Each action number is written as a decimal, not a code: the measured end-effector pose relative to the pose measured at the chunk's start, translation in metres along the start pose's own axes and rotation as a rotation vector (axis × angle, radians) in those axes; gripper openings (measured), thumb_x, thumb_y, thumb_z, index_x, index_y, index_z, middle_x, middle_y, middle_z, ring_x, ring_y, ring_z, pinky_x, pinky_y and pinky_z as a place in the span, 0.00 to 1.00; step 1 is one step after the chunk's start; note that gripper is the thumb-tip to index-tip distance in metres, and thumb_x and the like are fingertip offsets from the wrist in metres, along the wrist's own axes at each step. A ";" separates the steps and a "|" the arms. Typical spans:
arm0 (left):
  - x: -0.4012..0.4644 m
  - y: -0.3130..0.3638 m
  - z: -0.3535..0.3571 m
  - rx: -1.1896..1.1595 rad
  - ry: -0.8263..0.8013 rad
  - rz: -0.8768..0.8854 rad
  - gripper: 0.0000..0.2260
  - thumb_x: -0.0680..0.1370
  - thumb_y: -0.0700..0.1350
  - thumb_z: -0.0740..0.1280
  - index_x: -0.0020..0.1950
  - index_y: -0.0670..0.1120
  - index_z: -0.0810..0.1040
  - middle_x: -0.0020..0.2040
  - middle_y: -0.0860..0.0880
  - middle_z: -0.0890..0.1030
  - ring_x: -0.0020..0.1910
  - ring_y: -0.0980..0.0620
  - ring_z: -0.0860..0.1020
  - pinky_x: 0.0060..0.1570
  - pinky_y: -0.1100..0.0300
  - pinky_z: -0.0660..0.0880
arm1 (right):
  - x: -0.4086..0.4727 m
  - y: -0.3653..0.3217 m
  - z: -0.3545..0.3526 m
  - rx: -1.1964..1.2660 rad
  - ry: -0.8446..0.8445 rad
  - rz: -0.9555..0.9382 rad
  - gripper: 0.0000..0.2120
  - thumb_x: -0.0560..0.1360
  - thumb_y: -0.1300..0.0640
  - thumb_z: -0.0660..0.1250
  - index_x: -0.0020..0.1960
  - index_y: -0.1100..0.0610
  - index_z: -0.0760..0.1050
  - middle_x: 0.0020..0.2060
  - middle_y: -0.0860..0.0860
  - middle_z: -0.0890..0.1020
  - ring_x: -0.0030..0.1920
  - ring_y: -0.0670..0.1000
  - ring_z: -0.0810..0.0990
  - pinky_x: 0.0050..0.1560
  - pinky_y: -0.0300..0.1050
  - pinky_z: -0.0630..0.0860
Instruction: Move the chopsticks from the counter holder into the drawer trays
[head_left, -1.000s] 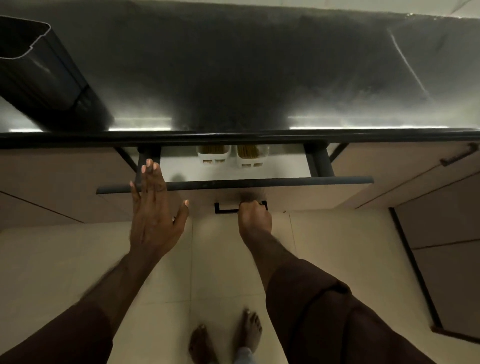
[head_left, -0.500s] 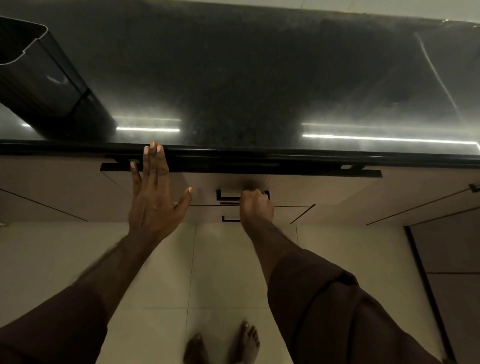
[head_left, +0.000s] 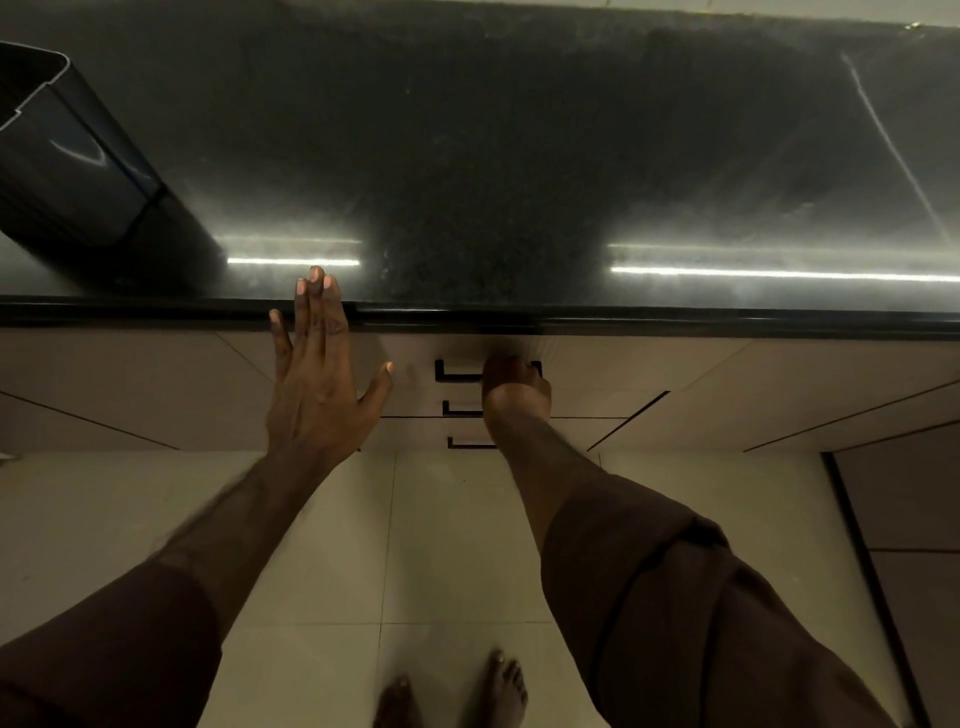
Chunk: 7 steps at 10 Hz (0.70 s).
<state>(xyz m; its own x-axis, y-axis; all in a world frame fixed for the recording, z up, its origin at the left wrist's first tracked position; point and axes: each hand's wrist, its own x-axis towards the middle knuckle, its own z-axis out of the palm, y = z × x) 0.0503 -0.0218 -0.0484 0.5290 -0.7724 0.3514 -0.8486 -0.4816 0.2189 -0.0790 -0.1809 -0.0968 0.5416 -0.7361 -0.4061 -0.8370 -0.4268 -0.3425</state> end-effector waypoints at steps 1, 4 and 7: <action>0.001 -0.001 0.001 0.003 -0.004 0.011 0.42 0.77 0.56 0.62 0.77 0.40 0.38 0.79 0.43 0.42 0.79 0.46 0.42 0.76 0.45 0.41 | 0.002 -0.006 -0.006 -0.020 0.019 0.024 0.11 0.79 0.61 0.62 0.61 0.58 0.74 0.57 0.58 0.79 0.57 0.58 0.78 0.57 0.54 0.76; 0.005 0.000 -0.008 0.017 -0.019 0.031 0.42 0.77 0.57 0.60 0.77 0.40 0.37 0.79 0.41 0.44 0.79 0.45 0.42 0.76 0.44 0.42 | 0.002 -0.006 -0.016 -0.058 0.026 -0.037 0.13 0.79 0.60 0.63 0.62 0.58 0.72 0.56 0.58 0.78 0.55 0.57 0.77 0.52 0.50 0.74; 0.001 0.020 -0.022 -0.054 -0.041 0.045 0.41 0.77 0.57 0.60 0.78 0.42 0.37 0.80 0.42 0.43 0.79 0.46 0.41 0.76 0.45 0.40 | -0.029 -0.006 -0.019 -0.092 0.168 -0.249 0.08 0.79 0.59 0.63 0.57 0.57 0.75 0.46 0.56 0.80 0.43 0.53 0.79 0.46 0.50 0.79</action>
